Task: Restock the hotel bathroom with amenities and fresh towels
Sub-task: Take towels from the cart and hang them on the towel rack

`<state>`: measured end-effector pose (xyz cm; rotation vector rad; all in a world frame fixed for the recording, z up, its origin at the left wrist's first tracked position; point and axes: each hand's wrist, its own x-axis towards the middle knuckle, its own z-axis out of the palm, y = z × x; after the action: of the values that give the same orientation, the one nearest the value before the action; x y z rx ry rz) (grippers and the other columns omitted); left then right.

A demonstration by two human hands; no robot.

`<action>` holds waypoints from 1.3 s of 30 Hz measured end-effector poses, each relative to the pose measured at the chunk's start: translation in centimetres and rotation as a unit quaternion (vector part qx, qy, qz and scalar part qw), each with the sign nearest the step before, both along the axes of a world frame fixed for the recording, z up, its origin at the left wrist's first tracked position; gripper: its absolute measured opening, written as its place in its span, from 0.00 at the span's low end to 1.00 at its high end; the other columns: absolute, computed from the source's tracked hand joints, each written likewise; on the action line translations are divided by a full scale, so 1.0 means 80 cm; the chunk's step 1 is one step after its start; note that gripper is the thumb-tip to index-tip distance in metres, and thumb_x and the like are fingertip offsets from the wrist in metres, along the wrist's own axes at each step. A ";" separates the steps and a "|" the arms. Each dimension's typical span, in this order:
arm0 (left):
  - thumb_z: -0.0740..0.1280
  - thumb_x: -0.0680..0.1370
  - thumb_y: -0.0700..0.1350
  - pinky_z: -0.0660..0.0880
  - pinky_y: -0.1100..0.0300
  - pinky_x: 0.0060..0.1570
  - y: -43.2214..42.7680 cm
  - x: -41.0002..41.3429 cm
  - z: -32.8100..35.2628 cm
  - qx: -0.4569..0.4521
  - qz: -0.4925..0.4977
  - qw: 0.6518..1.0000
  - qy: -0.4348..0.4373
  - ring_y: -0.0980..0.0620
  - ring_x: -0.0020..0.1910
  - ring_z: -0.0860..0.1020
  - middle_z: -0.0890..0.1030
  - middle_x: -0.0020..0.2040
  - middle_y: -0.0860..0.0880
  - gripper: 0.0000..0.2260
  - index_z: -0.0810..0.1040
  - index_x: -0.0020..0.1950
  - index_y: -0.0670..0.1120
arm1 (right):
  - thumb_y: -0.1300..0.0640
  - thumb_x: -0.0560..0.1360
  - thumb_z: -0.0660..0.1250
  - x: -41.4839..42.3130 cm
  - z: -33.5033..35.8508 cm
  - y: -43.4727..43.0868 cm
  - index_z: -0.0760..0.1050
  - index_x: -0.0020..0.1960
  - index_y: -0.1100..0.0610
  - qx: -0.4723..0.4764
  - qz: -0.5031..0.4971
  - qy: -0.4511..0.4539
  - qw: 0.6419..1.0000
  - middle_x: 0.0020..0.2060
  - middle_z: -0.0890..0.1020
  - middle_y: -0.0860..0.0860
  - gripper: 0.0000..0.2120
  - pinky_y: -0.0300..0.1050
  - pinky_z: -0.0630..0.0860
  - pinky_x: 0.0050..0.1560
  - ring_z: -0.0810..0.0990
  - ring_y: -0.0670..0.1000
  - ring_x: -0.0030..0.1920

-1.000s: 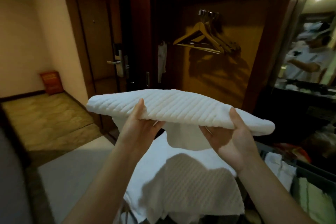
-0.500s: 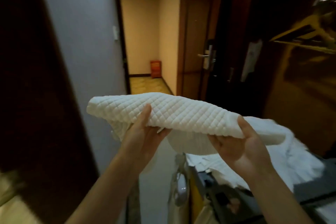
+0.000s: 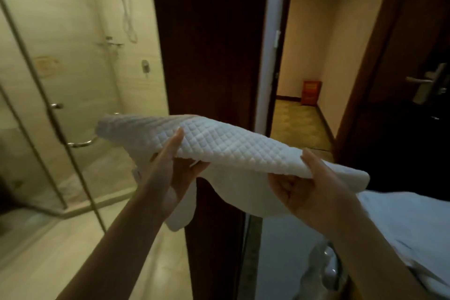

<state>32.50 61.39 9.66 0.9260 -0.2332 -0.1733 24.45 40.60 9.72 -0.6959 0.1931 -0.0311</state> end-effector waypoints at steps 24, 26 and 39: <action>0.62 0.71 0.50 0.81 0.57 0.44 0.383 0.297 0.000 0.007 0.071 0.997 0.031 0.48 0.51 0.82 0.83 0.52 0.44 0.20 0.72 0.62 0.45 | 0.51 0.76 0.63 0.363 -0.007 0.377 0.74 0.58 0.63 0.090 0.084 0.071 0.990 0.46 0.82 0.61 0.17 0.48 0.80 0.42 0.80 0.56 0.45; 0.63 0.71 0.50 0.81 0.57 0.42 0.388 0.326 -0.004 -0.007 0.070 0.997 0.041 0.48 0.51 0.82 0.83 0.52 0.44 0.21 0.72 0.63 0.44 | 0.51 0.76 0.63 0.393 -0.012 0.381 0.74 0.58 0.62 0.084 0.074 0.076 0.991 0.47 0.82 0.60 0.17 0.47 0.81 0.41 0.80 0.56 0.46; 0.66 0.69 0.50 0.72 0.47 0.62 0.329 0.605 -0.039 0.107 0.070 0.990 0.061 0.45 0.61 0.77 0.78 0.62 0.42 0.25 0.71 0.64 0.44 | 0.51 0.76 0.61 0.670 -0.077 0.345 0.76 0.53 0.59 0.025 -0.051 0.054 0.997 0.42 0.83 0.57 0.13 0.49 0.77 0.47 0.80 0.55 0.48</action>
<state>80.93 87.70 6.51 1.1370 -0.0357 -0.1262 78.07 68.23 3.59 -0.6381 0.3316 -0.0870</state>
